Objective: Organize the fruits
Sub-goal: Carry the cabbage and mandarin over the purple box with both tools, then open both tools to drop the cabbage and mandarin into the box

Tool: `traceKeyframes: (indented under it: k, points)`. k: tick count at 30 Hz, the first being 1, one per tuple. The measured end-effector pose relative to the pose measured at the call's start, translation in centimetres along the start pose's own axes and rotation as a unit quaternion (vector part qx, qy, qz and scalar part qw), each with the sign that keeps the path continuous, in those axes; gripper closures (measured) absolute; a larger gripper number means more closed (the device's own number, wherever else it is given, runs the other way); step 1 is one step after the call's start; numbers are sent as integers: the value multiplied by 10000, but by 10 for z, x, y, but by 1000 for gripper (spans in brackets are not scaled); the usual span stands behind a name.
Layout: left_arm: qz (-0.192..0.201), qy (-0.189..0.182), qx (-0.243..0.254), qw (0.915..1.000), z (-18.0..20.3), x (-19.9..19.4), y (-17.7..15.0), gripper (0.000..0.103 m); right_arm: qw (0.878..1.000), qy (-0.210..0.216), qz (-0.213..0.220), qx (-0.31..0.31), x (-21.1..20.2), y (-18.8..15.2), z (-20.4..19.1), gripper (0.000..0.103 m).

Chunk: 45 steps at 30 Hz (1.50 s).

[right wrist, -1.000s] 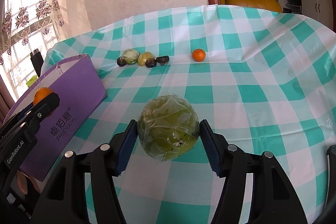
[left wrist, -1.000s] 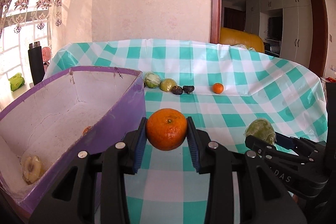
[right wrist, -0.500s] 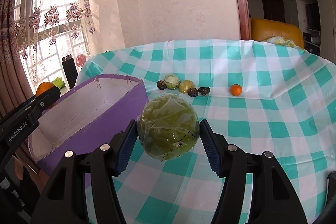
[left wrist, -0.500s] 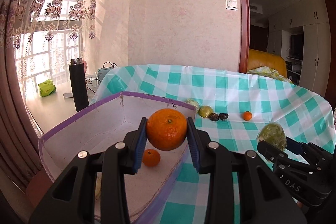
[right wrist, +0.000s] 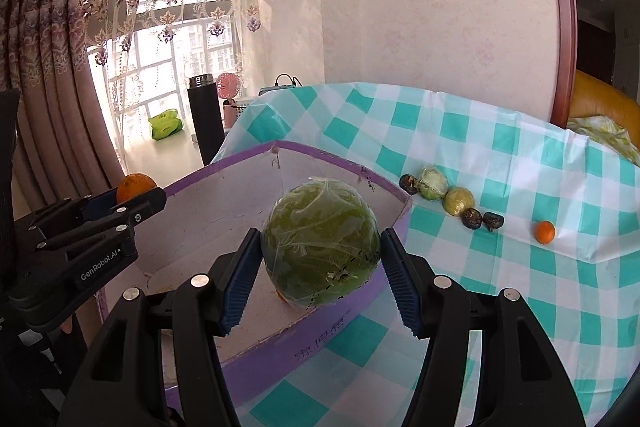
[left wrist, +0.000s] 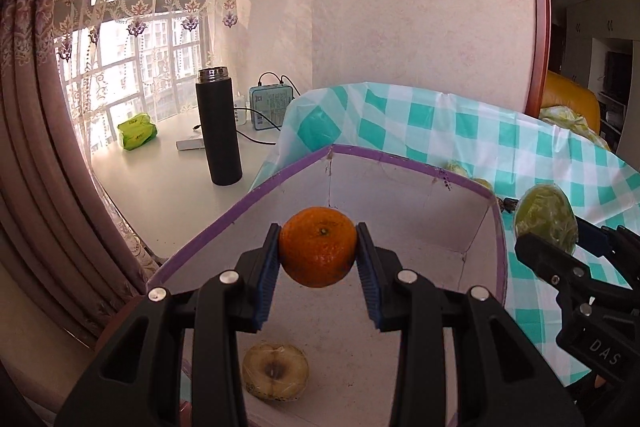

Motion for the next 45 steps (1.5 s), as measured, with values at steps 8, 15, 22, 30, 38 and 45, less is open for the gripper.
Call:
traceKeyframes:
  k: [8,15,22,30,38,45]
  points:
    - [-1227,253,50,9921,-44,62,-6,65,9792,136,-1301,-1554,57,-14,-76,43]
    - [-2051,33,-47,9787,-62,93,-18,65,9539,197,-2076,-2159,87,-36,-102,43]
    - [-2641,-143,-98,9643,-63,112,-24,65,9440,150,-2498,-2149,103,-49,-108,43]
    - [-2928,-335,-177,9554,-62,118,-26,43,9429,137,-2567,-2116,105,-48,-108,36]
    - [-2855,-346,-282,9573,-64,114,-27,35,9513,220,-2395,-1930,99,-42,-107,24]
    - [-2698,-368,-440,9612,-67,111,-24,29,9646,468,-2023,-1623,88,-34,-103,22]
Point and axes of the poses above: each gripper's, at about its wrist camera, not at the fingertips, and x roughly the way its jaws point, z to its right, y to its top, the point moved 4 cm from there along x, roughly the way its jaws point, and after that the axes turned 11 degrees about -y, right-handed, at the moved point
